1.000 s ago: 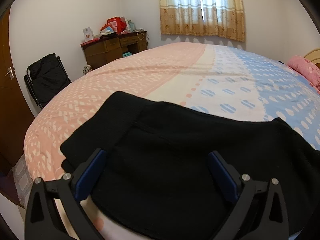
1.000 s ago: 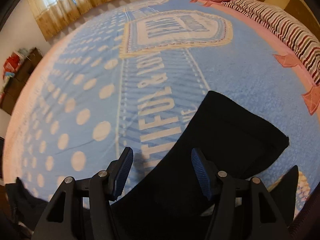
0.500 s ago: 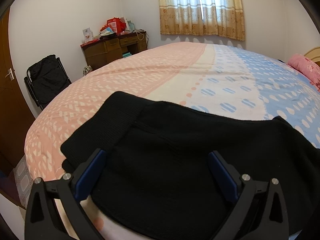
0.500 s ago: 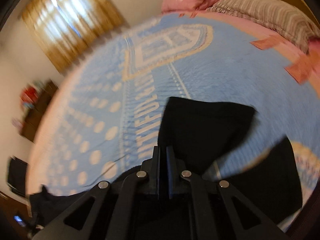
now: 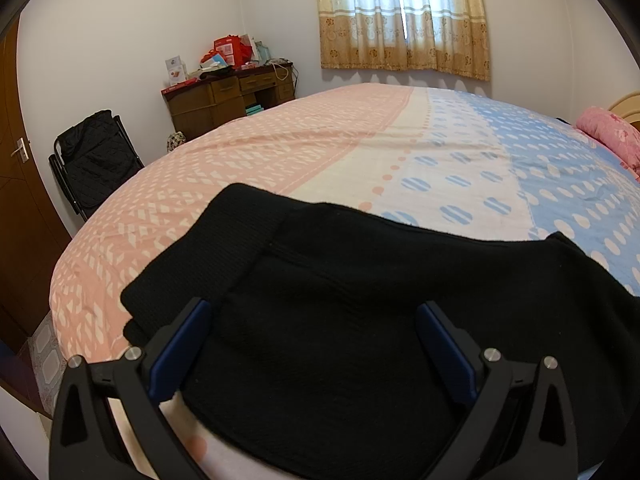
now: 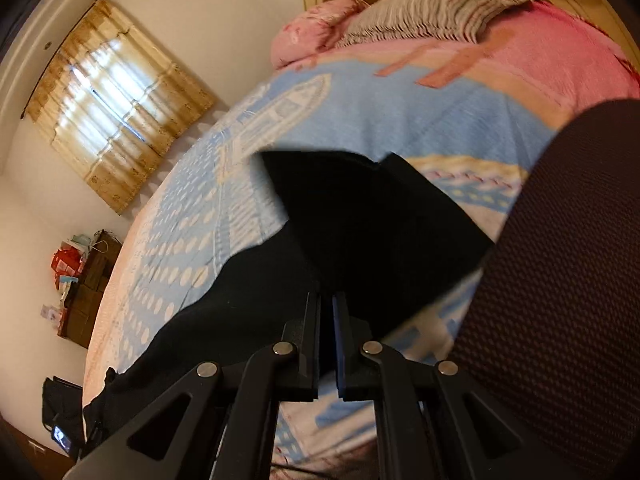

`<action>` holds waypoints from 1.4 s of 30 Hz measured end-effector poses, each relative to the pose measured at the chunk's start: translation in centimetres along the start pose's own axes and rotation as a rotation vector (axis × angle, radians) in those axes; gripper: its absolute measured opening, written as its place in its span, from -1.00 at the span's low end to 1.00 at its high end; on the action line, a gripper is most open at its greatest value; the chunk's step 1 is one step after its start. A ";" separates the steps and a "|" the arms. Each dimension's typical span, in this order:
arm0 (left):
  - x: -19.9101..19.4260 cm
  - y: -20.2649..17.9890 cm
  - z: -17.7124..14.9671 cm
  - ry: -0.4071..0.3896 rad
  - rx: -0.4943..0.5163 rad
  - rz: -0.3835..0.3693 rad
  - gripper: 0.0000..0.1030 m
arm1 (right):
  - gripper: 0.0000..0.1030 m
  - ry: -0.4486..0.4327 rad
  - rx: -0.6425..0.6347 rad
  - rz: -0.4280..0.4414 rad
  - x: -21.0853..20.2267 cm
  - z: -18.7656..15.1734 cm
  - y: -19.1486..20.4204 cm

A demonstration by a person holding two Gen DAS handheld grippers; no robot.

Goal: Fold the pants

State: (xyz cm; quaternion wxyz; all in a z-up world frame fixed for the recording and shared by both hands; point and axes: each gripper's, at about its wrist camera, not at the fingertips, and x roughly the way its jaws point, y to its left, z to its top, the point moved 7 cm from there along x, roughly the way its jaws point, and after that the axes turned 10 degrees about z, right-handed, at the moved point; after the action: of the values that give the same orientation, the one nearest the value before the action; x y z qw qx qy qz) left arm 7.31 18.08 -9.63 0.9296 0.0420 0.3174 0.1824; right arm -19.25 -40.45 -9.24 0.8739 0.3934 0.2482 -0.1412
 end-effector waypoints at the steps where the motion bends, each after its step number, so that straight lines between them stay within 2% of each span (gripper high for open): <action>1: 0.0 0.0 0.0 -0.001 0.001 0.000 1.00 | -0.89 0.006 0.001 -0.033 -0.2 0.0 -0.4; 4: 0.0 0.0 0.0 -0.003 0.003 0.002 1.00 | -0.89 -0.006 0.025 -0.086 -1.1 0.4 -1.9; 7: 0.1 0.0 0.0 -0.002 0.011 0.001 1.00 | -0.89 -0.059 0.021 -0.108 -2.8 1.2 -2.6; 10: -0.2 0.0 0.2 0.004 0.022 -0.013 1.00 | -0.88 -0.117 -0.055 -0.127 -4.2 2.8 -1.9; 12: -1.0 0.1 0.6 0.014 0.006 -0.075 0.99 | -0.81 -0.113 -0.129 -0.145 -3.9 4.0 -1.3; 14: -2.4 -0.2 1.2 0.016 -0.025 -0.161 0.99 | -0.49 -0.058 -0.160 -0.150 -2.3 5.1 -1.3; 15: -3.3 -0.6 1.5 0.010 -0.026 -0.205 0.99 | -0.18 -0.036 -0.162 -0.155 -1.5 5.5 -1.6; 16: -3.8 -1.1 1.7 0.007 -0.017 -0.229 0.99 | 0.02 -0.014 -0.164 -0.157 -0.7 5.9 -1.9; 17: -4.6 -2.1 1.8 0.005 0.009 -0.264 0.99 | 0.02 0.014 -0.165 -0.154 0.2 6.3 -2.2; 20: -7.4 -5.2 1.8 -0.025 0.110 -0.351 0.99 | 0.02 0.047 -0.183 -0.141 2.3 7.1 -2.5; 24: -10.6 -8.6 1.4 -0.080 0.207 -0.429 0.99 | 0.02 0.100 -0.225 -0.161 4.3 6.6 -2.8; 27: -11.3 -10.6 1.0 -0.064 0.238 -0.460 0.99 | 0.01 0.121 -0.253 -0.165 5.0 5.7 -2.8; 29: -11.4 -11.2 0.7 -0.038 0.238 -0.477 0.99 | -0.12 0.138 -0.301 -0.180 5.2 5.1 -2.5; 31: -11.5 -11.8 0.4 -0.012 0.237 -0.499 0.99 | -0.89 0.168 -0.335 -0.224 5.6 4.4 -2.7; 33: -11.7 -12.3 0.0 -0.001 0.238 -0.505 0.99 | -0.90 0.183 -0.356 -0.245 5.6 4.1 -2.7; 39: -13.3 -13.1 -0.2 -0.034 0.273 -0.518 0.99 | -0.90 0.091 -0.615 -0.357 2.6 4.2 1.0; 42: -13.7 -13.6 -0.2 -0.049 0.291 -0.521 0.99 | -0.90 0.116 -0.666 -0.433 2.5 4.7 0.2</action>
State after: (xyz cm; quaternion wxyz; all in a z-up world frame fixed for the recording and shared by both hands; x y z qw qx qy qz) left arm 1.41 0.43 -4.49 0.9367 0.0963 0.3179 -0.1107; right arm -15.53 -43.97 -7.80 0.8882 0.0344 0.4066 -0.2114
